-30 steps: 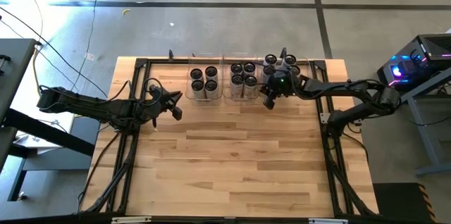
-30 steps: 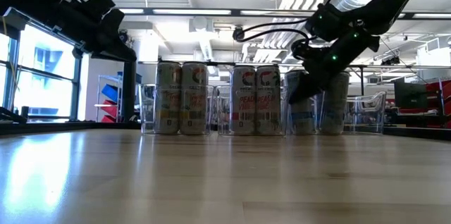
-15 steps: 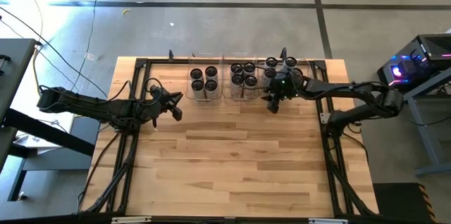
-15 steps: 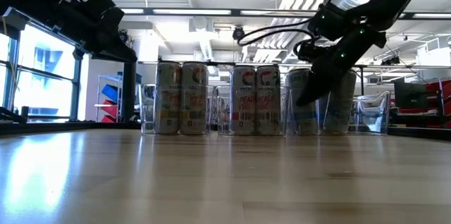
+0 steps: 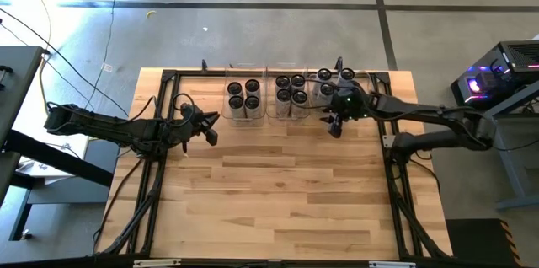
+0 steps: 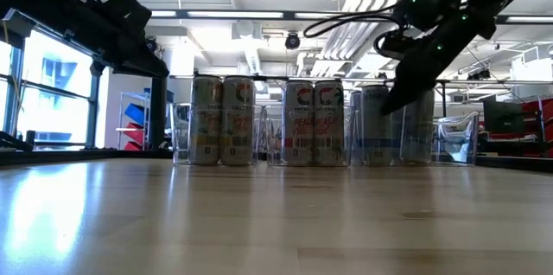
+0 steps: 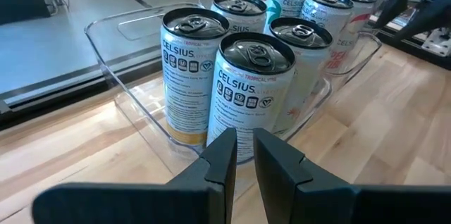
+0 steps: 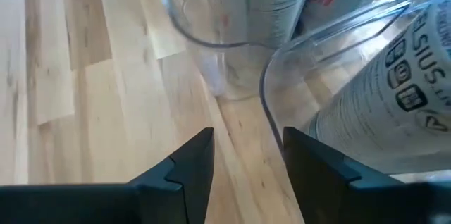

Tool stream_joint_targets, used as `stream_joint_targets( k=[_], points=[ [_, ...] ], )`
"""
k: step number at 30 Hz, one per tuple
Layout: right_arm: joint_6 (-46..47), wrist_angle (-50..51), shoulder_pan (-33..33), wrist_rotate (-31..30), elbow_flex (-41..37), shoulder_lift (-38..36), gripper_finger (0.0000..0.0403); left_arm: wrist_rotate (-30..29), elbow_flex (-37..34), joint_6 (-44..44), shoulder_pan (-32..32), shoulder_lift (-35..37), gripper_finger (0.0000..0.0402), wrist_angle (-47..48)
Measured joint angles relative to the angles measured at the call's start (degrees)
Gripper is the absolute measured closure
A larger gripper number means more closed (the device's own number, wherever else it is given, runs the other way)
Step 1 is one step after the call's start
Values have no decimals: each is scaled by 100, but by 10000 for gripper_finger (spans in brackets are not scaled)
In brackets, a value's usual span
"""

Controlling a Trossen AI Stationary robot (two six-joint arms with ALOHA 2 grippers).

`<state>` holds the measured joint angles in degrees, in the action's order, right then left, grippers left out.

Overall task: Sort soda cans
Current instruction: Adjust all the transparent bins to the top of the table

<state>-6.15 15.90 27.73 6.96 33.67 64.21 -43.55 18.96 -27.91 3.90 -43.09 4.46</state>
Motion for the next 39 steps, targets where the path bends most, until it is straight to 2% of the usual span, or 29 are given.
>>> stream_joint_targets(
  k=[9, 16, 21, 30, 39],
  points=[
    [485, 273, -624, 56, 0, -443, 240, 20, 0, -54, 219, 0, 357, -1],
    [995, 563, -1094, -515, 0, -783, 240, -2, 0, -49, 447, 0, 357, -1],
    [1347, 661, -1456, -540, 0, -921, 240, -2, 0, -38, 588, 0, 357, -1],
    [1447, -248, -2115, -577, 1, -657, 240, -47, 0, 3, 702, -2, 357, 5],
    [971, -186, -2265, -1773, 2, -171, 240, -63, 0, 155, 708, -2, 357, 22]
  ],
)
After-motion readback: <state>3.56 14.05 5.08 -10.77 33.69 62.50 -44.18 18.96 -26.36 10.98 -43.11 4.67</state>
